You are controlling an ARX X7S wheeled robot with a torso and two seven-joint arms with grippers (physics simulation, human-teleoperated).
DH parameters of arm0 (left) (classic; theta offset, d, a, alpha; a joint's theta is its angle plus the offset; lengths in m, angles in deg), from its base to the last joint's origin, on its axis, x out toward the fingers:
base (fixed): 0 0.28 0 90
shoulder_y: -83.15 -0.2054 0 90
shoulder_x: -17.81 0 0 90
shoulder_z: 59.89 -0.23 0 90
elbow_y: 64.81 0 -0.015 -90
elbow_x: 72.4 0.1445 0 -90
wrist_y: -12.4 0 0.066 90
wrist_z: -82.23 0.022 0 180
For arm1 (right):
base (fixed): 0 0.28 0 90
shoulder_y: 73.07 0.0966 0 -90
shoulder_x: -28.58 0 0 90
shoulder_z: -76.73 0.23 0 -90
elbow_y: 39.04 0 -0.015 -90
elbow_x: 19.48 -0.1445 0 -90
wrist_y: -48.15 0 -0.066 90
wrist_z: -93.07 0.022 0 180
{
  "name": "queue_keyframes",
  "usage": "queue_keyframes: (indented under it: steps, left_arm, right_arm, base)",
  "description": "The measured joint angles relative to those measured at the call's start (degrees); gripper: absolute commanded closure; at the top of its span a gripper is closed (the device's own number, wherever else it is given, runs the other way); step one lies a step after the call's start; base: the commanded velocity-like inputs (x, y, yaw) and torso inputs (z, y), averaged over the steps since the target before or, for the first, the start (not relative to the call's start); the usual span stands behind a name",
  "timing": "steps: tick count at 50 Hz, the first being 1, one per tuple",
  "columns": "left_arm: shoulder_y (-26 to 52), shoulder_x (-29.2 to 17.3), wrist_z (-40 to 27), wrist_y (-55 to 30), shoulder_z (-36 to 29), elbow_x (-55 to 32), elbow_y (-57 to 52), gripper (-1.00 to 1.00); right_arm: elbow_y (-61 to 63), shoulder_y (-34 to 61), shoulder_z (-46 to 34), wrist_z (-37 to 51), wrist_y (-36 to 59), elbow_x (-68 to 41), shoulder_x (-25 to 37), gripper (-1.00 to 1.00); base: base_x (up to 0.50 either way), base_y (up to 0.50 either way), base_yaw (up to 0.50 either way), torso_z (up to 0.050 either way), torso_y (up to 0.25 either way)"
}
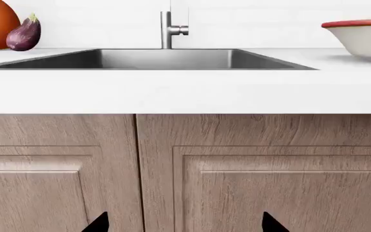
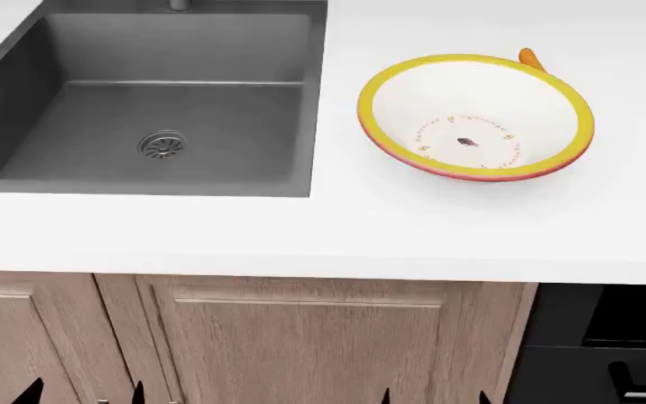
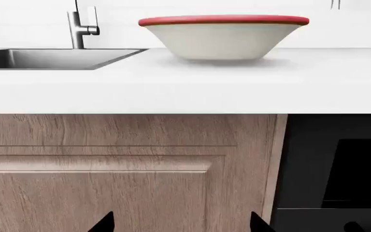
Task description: There is a mixed pile of frozen fruits and vegetables on the counter. Locate all the frozen vegetables and place the items in a bowl on the counter. Take all the frozen fruits and defrost them in a running sink.
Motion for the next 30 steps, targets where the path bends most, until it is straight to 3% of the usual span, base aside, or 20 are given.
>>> queue_keyframes:
  steps: [22,30]
  left_arm:
    - [0.2,-2.8,-3.8,-0.9,-3.2,-2.6,0.2,-1.00]
    - [0.4,-3.7,-4.7,-1.0,-3.9,-3.4,0.2,-1.00]
  right_arm:
    - [0.3,-0.3,-3.6,3.6,-0.3,-2.0,2.8,-1.00]
    - [0.4,-0.3,-4.6,4.8,0.0,-2.2,3.5,-1.00]
  base:
    - [0.00,0.00,0.00,0.000,0.000]
    - [0.00,-0.48,0.00,0.000,0.000]
